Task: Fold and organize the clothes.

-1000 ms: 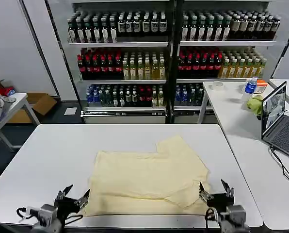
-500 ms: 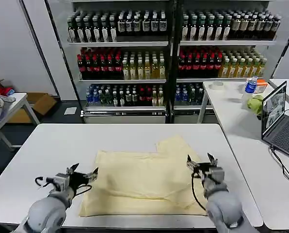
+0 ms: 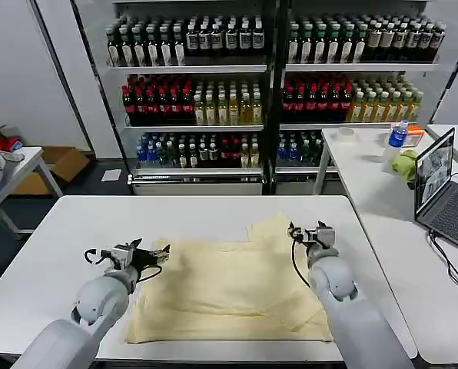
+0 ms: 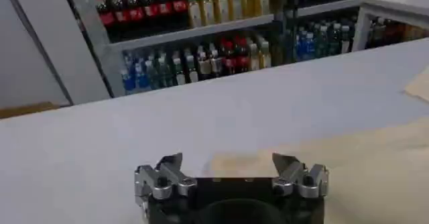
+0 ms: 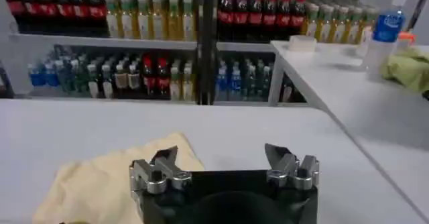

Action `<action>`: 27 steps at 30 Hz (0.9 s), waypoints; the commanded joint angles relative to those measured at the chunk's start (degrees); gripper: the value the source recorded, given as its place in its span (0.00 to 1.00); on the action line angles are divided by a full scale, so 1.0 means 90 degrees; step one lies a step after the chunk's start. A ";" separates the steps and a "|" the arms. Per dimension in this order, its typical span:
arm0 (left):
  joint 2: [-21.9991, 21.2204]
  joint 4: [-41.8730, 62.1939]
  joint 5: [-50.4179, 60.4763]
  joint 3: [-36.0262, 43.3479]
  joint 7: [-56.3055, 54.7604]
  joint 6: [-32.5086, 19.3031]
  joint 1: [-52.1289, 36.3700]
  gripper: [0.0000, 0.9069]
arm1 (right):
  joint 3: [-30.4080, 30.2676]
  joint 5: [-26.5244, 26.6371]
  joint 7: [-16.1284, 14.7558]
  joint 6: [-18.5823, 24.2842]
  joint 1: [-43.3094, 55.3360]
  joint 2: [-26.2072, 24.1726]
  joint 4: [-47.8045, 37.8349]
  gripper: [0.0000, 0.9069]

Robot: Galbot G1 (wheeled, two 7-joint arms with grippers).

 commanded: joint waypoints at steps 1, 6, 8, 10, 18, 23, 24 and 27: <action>-0.0222 0.1071 -0.0066 0.0504 -0.0003 0.0007 -0.0874 1.00 | -0.0140 0.0102 -0.0004 0.0001 0.0950 0.0370 -0.1486 1.00; -0.0299 0.1236 -0.0071 0.0515 0.0000 0.0008 -0.0943 1.00 | -0.0187 0.0094 -0.0050 0.0002 0.1262 0.0596 -0.1810 1.00; -0.0303 0.1260 -0.0082 0.0524 0.0001 0.0010 -0.0922 1.00 | -0.0186 0.0075 -0.0074 0.0004 0.1377 0.0706 -0.2012 1.00; -0.0297 0.1255 -0.0146 0.0529 -0.0001 0.0013 -0.0886 1.00 | -0.0170 0.0041 -0.0087 0.0005 0.1511 0.0855 -0.2241 1.00; -0.0278 0.1191 -0.0258 0.0493 0.0018 0.0014 -0.0736 1.00 | -0.0118 -0.0082 -0.0179 0.0012 0.1721 0.1174 -0.2855 1.00; -0.0240 0.1096 -0.0279 0.0478 0.0076 0.0003 -0.0629 0.04 | -0.0126 -0.0037 -0.0216 0.0011 0.1711 0.1226 -0.2928 0.40; -0.0237 0.1092 -0.0279 0.0476 0.0082 0.0002 -0.0625 0.02 | -0.0118 -0.0018 -0.0207 0.0011 0.1703 0.1234 -0.2951 0.22; -0.0222 0.1063 -0.0285 0.0471 0.0114 -0.0004 -0.0553 0.00 | -0.0103 0.0029 -0.0208 0.0010 0.1648 0.1246 -0.2917 0.00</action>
